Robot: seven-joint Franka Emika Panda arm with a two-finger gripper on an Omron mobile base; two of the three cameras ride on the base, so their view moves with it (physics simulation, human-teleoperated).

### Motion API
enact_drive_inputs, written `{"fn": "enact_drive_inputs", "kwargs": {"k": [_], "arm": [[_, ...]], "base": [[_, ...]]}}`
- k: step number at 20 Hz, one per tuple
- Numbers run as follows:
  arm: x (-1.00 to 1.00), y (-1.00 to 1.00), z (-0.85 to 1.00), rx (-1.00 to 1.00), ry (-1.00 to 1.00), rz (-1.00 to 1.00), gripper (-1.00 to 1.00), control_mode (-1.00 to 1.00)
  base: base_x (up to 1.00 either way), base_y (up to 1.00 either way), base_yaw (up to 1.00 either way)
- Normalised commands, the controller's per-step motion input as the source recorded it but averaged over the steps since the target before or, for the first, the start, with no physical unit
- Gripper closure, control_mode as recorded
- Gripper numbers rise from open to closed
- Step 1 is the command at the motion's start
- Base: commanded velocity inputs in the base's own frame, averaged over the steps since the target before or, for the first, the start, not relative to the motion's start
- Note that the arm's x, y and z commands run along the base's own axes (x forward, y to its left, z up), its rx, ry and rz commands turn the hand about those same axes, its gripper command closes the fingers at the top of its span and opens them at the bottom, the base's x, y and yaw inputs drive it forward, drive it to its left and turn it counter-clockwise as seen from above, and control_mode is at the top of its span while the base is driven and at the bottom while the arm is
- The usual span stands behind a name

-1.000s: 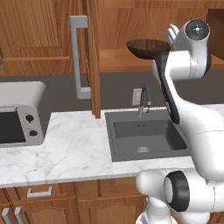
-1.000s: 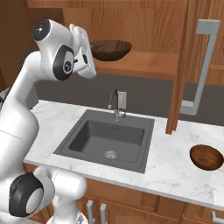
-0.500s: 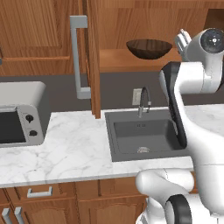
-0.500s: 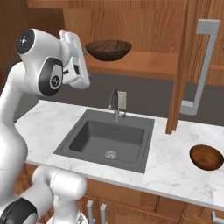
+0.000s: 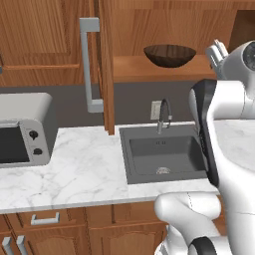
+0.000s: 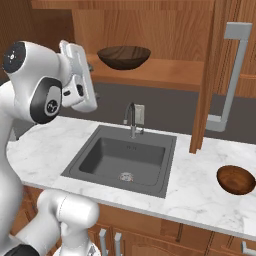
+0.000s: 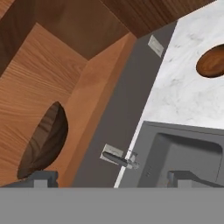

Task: Pick up the bowls on the counter and stack them on top of one another in the open cabinet. Place the smaller bowl on top of the larger bowl.

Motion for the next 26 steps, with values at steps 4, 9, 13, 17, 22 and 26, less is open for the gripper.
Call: {"fn": "enact_drive_inputs", "kwargs": {"k": [4, 9, 13, 17, 22, 26], "arm": [[-0.31, 0.01, 0.06, 0.04, 0.05, 0.02, -1.0, -1.0], [-0.36, 0.01, 0.1, 0.02, 0.03, 0.02, -1.0, -1.0], [-0.18, 0.0, 0.0, 0.01, 0.01, 0.0, -1.0, 1.0], [0.0, 0.0, 0.0, 0.0, 0.0, 0.0, -1.0, 1.0], [0.0, 0.0, 0.0, 0.0, 0.0, 0.0, -1.0, 1.0], [0.0, 0.0, 0.0, 0.0, 0.0, 0.0, -1.0, 1.0]], "base": [[0.0, 0.0, 0.0], [0.0, 0.0, 0.0], [-0.16, 0.0, 0.0], [-0.35, 0.01, 0.0], [-0.52, 0.13, -0.01], [-0.62, 0.1, -0.01]]}}
